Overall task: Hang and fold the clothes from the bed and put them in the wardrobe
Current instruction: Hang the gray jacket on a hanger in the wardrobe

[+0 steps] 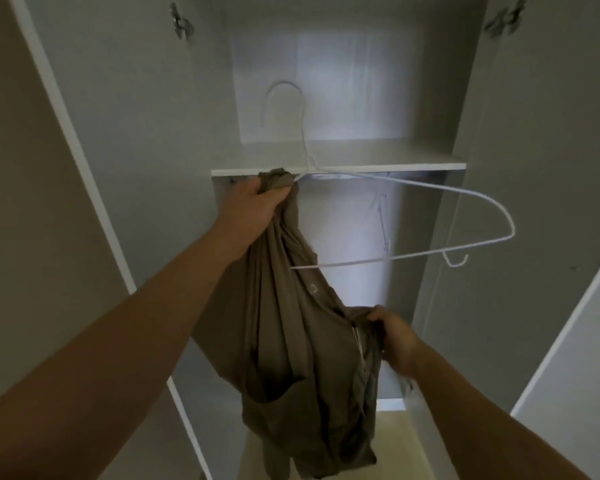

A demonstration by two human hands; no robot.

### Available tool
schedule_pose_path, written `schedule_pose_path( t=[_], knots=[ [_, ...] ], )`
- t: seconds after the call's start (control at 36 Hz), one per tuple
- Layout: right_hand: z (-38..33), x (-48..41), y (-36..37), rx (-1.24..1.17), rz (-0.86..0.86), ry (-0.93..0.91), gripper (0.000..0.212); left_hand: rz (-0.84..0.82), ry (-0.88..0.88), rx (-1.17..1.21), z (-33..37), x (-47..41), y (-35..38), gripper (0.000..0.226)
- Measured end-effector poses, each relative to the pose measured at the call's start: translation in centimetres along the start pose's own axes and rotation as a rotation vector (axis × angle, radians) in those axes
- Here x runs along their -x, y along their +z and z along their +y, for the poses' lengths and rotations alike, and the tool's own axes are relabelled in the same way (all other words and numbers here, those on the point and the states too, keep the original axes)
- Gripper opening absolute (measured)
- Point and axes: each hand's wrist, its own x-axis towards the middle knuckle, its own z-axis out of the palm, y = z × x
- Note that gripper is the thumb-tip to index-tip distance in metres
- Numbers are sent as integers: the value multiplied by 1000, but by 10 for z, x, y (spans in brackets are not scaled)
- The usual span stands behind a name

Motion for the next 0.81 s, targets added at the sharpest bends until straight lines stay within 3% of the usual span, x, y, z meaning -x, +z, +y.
schedule_pose_path(
  t=[0.06, 0.14, 0.22, 0.31, 0.42, 0.67, 0.81],
  knots=[
    [-12, -4, -12, -10, 60, -28, 23, -19, -14, 29, -11, -5, -7, 14],
    [-34, -6, -28, 88, 78, -131, 25, -26, -19, 10, -29, -11, -15, 22],
    [-55, -3, -43, 145, -18, -296, 25, -78, -40, -36, -39, -10, -19, 12],
    [-79, 0, -54, 122, -72, -419, 23, -167, -67, -114, -48, -8, -18, 25],
    [-110, 2, -65, 164, -27, -429, 23, -191, -100, -235, -59, -6, -10, 32],
    [-134, 4, -80, 598, 96, -529, 12, -156, -8, -560, -72, -3, 17, 50],
    [-135, -1, -90, 971, 317, -632, 22, -69, 26, -685, -64, 1, 26, 56]
  ],
)
